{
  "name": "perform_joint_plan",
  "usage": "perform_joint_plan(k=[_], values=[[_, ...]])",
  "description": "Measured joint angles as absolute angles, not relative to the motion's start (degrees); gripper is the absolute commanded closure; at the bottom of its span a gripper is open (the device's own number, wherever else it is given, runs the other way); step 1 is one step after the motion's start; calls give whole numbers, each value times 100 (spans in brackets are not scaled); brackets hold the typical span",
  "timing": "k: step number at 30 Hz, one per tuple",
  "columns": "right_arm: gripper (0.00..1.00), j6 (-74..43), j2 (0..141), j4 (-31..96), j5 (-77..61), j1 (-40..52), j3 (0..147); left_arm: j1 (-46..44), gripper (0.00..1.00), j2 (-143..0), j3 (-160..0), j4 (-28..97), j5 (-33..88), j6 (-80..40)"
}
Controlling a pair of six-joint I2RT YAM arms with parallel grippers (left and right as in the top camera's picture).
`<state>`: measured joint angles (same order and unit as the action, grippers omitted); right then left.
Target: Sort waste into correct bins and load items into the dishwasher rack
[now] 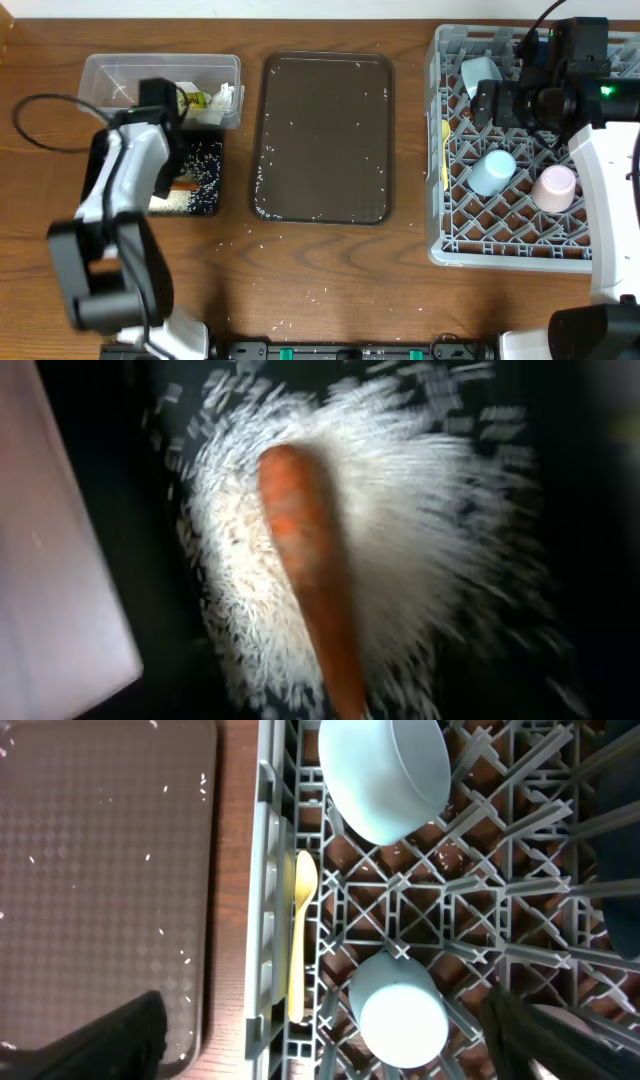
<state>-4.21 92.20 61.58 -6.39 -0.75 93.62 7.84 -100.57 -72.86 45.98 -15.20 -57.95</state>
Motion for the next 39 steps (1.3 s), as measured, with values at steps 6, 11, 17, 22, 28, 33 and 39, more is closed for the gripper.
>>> perform_joint_plan(k=[6, 11, 17, 22, 28, 33, 39], values=[[12, -451, 9118, 6213, -637, -75, 9362, 766, 9, -8346, -7483, 4678, -1044, -4729], [1, -469, 8429, 6235, -582, -75, 9358, 762, 8, -7422, -7516, 4709, -897, -4410], [1, -454, 6692, 6154, -148, -75, 9369, 762, 8, -7013, -7516, 4737, -862, -4298], [1, -454, 5448, 6191, 5, -75, 9393, 762, 7, -6989, -7516, 4740, -825, -4296], [1, -454, 4466, 6302, 73, -75, 9402, 762, 7, -6993, -7516, 4742, -799, -4278], [1, -427, 3876, 6718, 281, -75, 9402, 762, 7, -6997, -7516, 4740, -786, -4252], [1, -370, 3544, 6331, 628, -78, 8923, 762, 7, -6997, -7516, 4740, -788, -4228]])
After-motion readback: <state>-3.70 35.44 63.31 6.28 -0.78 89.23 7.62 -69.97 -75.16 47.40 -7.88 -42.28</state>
